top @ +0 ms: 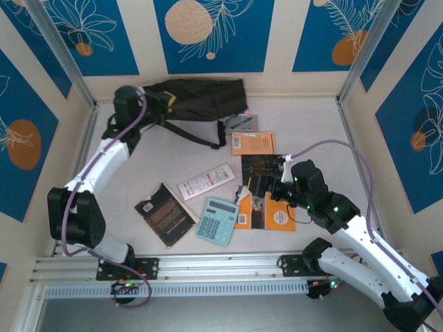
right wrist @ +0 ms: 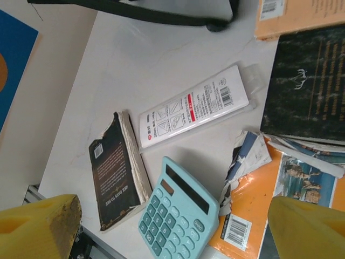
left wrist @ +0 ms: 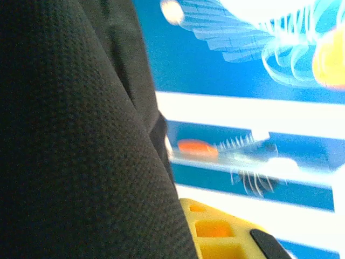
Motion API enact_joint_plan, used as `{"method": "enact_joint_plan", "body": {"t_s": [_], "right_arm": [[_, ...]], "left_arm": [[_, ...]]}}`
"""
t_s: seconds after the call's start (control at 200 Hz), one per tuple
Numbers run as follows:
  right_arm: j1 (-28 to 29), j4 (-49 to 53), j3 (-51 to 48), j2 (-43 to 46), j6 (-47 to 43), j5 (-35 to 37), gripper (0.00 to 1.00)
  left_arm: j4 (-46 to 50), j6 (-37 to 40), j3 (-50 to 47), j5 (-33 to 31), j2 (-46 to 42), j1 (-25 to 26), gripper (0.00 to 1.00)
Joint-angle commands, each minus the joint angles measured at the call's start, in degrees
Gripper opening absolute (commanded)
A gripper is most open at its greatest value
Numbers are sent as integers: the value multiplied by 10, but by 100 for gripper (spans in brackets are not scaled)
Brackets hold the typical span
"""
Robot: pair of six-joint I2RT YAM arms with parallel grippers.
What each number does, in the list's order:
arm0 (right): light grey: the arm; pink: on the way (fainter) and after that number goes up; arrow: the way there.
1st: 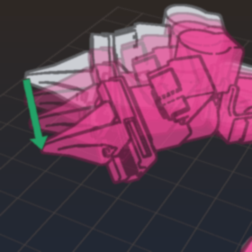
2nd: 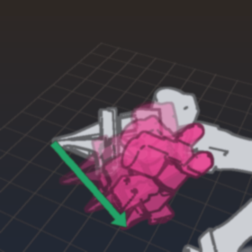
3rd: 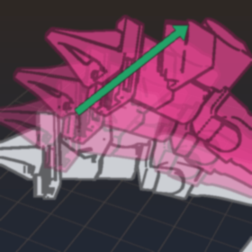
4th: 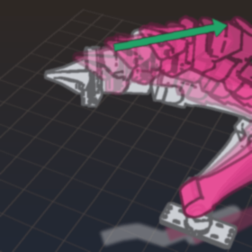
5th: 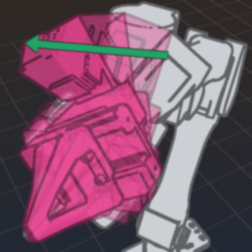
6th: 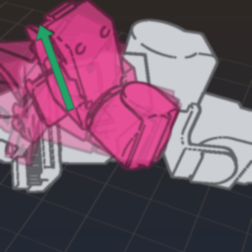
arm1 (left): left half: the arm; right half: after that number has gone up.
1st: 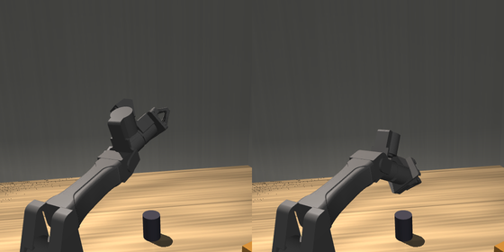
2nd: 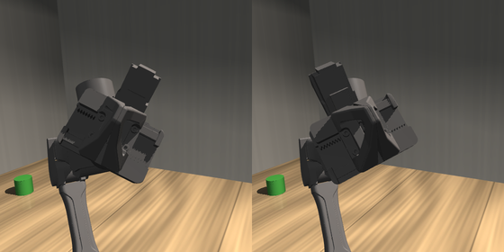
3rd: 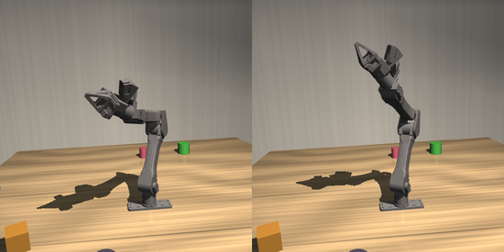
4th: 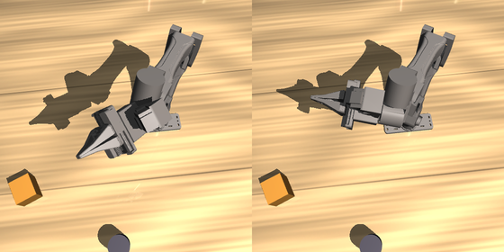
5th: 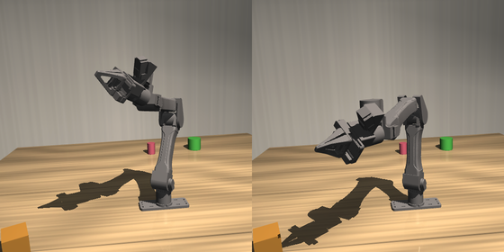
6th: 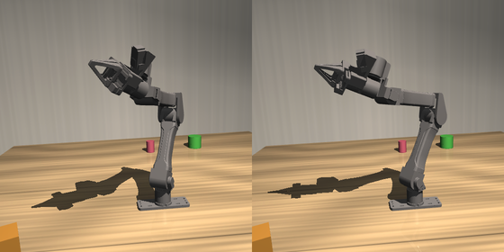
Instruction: Pack books, pencil case, and school supplies into a backpack
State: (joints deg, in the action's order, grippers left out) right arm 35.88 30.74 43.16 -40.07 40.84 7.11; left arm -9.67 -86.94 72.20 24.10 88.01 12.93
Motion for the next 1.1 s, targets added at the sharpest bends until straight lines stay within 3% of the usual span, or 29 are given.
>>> {"method": "enact_joint_plan", "body": {"t_s": [0.0,0.085,0.275,0.42,0.49,0.595,0.705,0.86,1.005,1.03,1.075,1.095], "right_arm": [[-3,17,15,29,-11,46,90],[-5,19,8,45,-19,62,90],[-8,9,-12,49,-9,57,90],[-13,6,-22,35,32,58,93],[-30,23,-16,14,104,47,100],[-56,20,-4,-45,208,-30,99],[-42,25,13,-93,306,-24,99],[-24,65,51,-169,442,-1,90],[-16,40,42,-209,502,12,83],[-14,31,36,-212,509,14,82],[-13,16,31,-219,518,14,81],[-12,11,30,-224,520,15,81]], "left_arm": [[-179,-3,-41,98,-11,71,5],[-161,48,-65,118,-14,104,6],[96,223,-67,86,-36,128,8],[196,296,-84,53,-42,146,11],[227,315,-99,33,-49,161,15],[257,319,-128,7,-53,188,23],[259,320,-145,-5,-48,215,32],[251,322,-151,-10,-57,242,56],[361,374,-122,-48,-82,245,68],[386,386,-115,-61,-90,246,76],[421,407,-107,-79,-106,246,79],[430,416,-105,-82,-115,245,95]]}}
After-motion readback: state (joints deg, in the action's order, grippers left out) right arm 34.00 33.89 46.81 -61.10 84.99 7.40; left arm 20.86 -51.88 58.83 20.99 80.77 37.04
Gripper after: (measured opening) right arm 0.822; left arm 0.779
